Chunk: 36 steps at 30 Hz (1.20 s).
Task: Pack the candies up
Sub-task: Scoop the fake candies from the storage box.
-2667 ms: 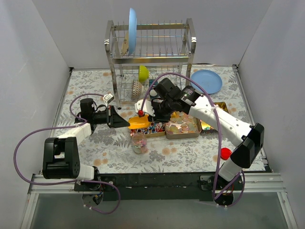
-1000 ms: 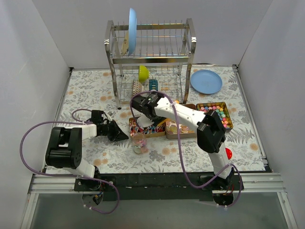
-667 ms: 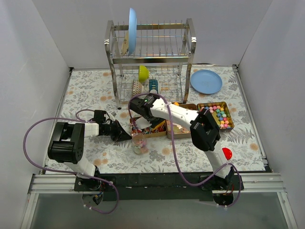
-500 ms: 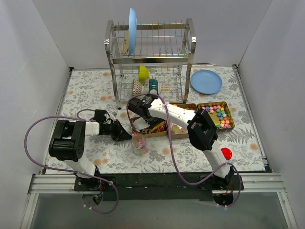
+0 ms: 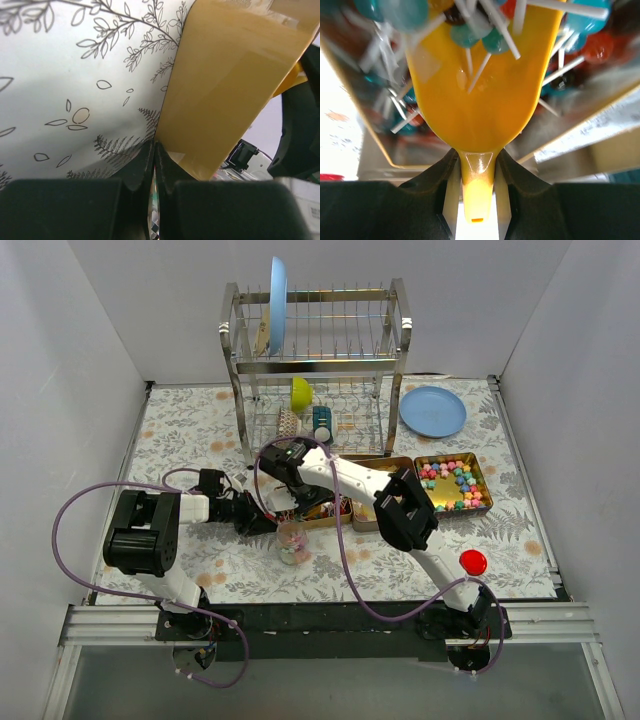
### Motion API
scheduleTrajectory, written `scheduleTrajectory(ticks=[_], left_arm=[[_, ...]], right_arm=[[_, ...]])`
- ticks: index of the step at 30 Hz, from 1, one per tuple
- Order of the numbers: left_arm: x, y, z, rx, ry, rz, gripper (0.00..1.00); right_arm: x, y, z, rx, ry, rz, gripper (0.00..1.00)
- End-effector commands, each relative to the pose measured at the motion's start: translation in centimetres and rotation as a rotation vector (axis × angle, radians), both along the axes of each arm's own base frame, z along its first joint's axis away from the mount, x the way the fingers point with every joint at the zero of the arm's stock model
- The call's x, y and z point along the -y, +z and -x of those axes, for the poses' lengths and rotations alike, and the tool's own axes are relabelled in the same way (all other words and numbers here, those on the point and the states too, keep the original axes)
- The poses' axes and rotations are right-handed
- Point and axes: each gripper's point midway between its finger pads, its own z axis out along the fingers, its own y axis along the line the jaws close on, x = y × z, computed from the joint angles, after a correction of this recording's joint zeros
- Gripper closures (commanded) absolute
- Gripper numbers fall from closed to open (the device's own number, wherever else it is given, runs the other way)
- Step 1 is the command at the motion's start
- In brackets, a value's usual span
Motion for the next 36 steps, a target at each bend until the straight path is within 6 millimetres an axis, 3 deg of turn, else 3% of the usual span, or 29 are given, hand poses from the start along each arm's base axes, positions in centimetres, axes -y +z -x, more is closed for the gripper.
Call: scheduleTrajectory(ticks=[1,9,10,13,17,27,36], left_arm=[[-0.1,-0.4,-0.7,0.034,-0.019,-0.045,1.00],[-0.5,0.8,-1.3,0.079,-0.043,-0.062,0.98],[-0.7,0.9,-1.5,0.083,-0.043,-0.067,0.83],[-1.4,1.5,-1.8,0.098,-0.048,-0.076,0.66],[-2.2,2.4,-2.0,0.100,-0.046,-0.077,0.51],[-4.6,4.1,-2.8,0.102,-0.039,-0.109,0.46],[-5.1,6.3,-3.3,0.185,-0.120,-0.048,0.44]], right_arm=[[-1.5,-1.3,1.6,-0.119,-0.094,-0.131,0.99],[-2.1,-0.6,1.0,-0.172,-0.148,-0.346,0.99],[-2.6,-0.3,1.4,-0.207,-0.160,-0.395,0.99],[-2.1,-0.1,1.1,-0.212,-0.171,-0.420,0.99],[-1.6,0.3,0.8,-0.208,-0.164,-0.459,0.99],[-0.3,1.8,0.6,-0.208,-0.160,-0.559,0.99],[1.0,2.1,0.4,-0.200,-0.206,-0.650,0.99]])
